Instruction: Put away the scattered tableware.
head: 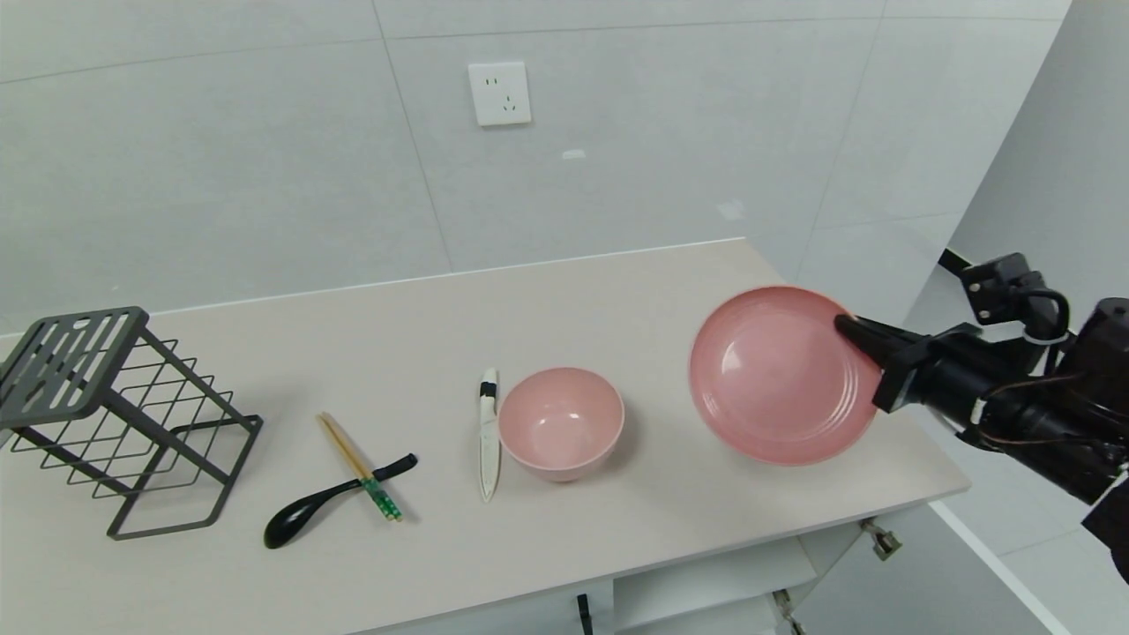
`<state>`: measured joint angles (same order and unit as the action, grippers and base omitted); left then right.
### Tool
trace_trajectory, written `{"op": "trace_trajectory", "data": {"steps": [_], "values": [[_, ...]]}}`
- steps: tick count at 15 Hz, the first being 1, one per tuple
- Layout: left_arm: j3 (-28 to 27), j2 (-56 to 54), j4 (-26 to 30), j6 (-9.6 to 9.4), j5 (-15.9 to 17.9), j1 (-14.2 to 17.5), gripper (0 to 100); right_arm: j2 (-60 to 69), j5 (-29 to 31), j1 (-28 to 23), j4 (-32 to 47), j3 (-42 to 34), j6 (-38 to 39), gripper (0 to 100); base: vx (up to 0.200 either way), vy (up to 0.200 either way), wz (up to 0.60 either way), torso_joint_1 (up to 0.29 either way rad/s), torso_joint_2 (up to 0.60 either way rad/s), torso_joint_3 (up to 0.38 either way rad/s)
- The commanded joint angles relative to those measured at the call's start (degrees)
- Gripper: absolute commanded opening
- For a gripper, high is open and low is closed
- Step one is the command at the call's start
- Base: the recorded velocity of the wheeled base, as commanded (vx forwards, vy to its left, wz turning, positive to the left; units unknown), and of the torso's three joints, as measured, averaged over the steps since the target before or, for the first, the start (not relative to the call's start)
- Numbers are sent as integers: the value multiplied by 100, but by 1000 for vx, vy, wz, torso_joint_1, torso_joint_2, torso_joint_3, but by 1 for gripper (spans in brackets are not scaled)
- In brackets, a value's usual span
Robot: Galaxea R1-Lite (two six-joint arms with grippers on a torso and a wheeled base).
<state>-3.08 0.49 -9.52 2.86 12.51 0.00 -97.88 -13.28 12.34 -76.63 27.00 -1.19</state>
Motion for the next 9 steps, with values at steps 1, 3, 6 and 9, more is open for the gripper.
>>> {"op": "trace_trajectory", "data": {"steps": [1, 3, 6, 9], "values": [[-1115, 900, 768, -14, 1052, -35, 100, 744, -8, -416, -115, -397, 5, 0, 0, 0, 0, 0, 0, 0], [-1405, 1314, 917, -14, 1263, -35, 100, 955, -8, -522, -150, -529, 14, 0, 0, 0, 0, 0, 0, 0], [-1669, 2685, 899, -23, 1676, -88, 100, 1500, -35, -882, -405, -1162, -12, 0, 0, 0, 0, 0, 0, 0], [-1871, 4038, 416, -313, 1685, -88, 100, 1570, -105, -865, -405, -1083, -30, 0, 0, 0, 0, 0, 0, 0]]}}
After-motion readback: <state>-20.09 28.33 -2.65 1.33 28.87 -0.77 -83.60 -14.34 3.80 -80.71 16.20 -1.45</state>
